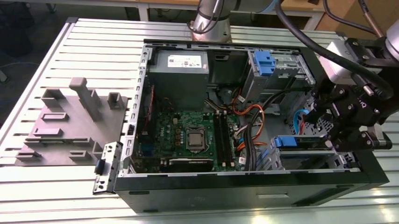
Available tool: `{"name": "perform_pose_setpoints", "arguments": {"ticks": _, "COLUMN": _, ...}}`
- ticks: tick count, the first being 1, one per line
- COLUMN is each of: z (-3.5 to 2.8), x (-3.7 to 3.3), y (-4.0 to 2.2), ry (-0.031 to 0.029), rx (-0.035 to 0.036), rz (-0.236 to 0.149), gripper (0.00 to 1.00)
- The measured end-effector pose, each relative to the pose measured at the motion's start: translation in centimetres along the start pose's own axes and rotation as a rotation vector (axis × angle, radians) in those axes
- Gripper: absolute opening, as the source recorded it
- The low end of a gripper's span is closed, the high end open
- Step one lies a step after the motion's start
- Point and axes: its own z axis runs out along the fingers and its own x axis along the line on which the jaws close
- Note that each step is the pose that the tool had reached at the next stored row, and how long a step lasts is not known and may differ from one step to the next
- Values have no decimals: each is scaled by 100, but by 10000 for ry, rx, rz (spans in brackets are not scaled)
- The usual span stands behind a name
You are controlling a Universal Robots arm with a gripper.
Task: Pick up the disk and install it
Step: 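Insert the disk into the insertion slot, then insert the first disk wire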
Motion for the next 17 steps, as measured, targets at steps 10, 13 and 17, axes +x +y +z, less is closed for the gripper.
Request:
{"name": "perform_pose_setpoints", "arguments": {"ticks": 10, "z": 67, "x": 4, "y": 27, "ry": -17, "rx": 159, "rz": -103, "gripper": 56}}
{"name": "perform_pose_setpoints", "arguments": {"ticks": 13, "z": 69, "x": 4, "y": 28, "ry": -18, "rx": 159, "rz": -104, "gripper": 56}}
{"name": "perform_pose_setpoints", "arguments": {"ticks": 17, "z": 54, "x": 3, "y": 29, "ry": -17, "rx": 158, "rz": -104, "gripper": 56}}
